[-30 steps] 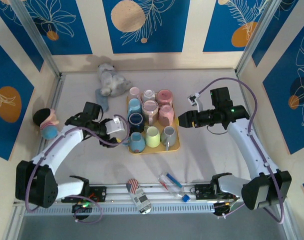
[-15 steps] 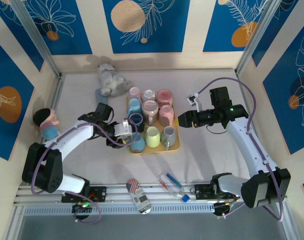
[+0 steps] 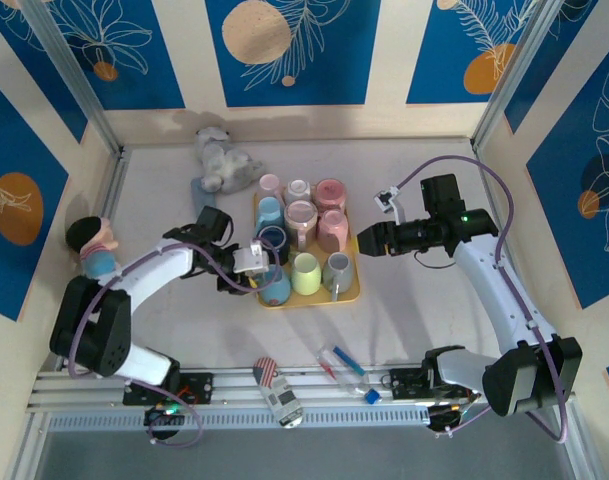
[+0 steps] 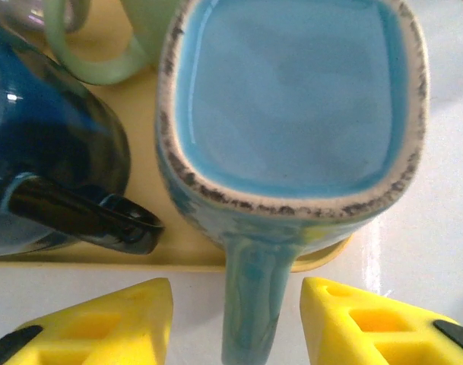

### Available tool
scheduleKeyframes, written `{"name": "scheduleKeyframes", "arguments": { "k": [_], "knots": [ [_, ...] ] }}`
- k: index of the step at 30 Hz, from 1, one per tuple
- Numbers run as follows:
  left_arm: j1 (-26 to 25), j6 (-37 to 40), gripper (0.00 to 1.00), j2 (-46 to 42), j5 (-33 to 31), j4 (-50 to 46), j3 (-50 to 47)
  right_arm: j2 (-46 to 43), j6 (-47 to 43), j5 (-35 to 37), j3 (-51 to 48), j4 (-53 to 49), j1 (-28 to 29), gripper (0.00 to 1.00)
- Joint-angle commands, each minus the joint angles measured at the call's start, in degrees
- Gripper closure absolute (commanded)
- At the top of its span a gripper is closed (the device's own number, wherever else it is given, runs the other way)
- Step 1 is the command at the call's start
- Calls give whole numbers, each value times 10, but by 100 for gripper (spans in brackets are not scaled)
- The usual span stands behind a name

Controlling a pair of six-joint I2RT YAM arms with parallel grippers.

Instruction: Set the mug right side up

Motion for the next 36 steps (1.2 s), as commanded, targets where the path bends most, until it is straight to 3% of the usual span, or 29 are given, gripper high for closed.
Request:
{"name": "scheduleKeyframes", "arguments": {
  "k": [1, 19, 23, 26, 36],
  "knots": [
    [-14, 23, 53, 13, 19, -25, 21, 7, -5, -12, 0, -20, -5, 38],
    [-29, 21, 78, 29, 6, -47, 43, 19, -21, -25, -2, -26, -14, 38],
    [-30, 18, 94, 22, 8, -50, 45, 18, -21, -27, -4, -25, -15, 38],
    [-30, 13, 100, 4, 7, -43, 37, 15, -16, -27, -3, -21, -17, 38],
    [-14, -65, 100, -113, 26, 3, 0, 0, 12, -43, -3, 6, -17, 38]
  ]
}}
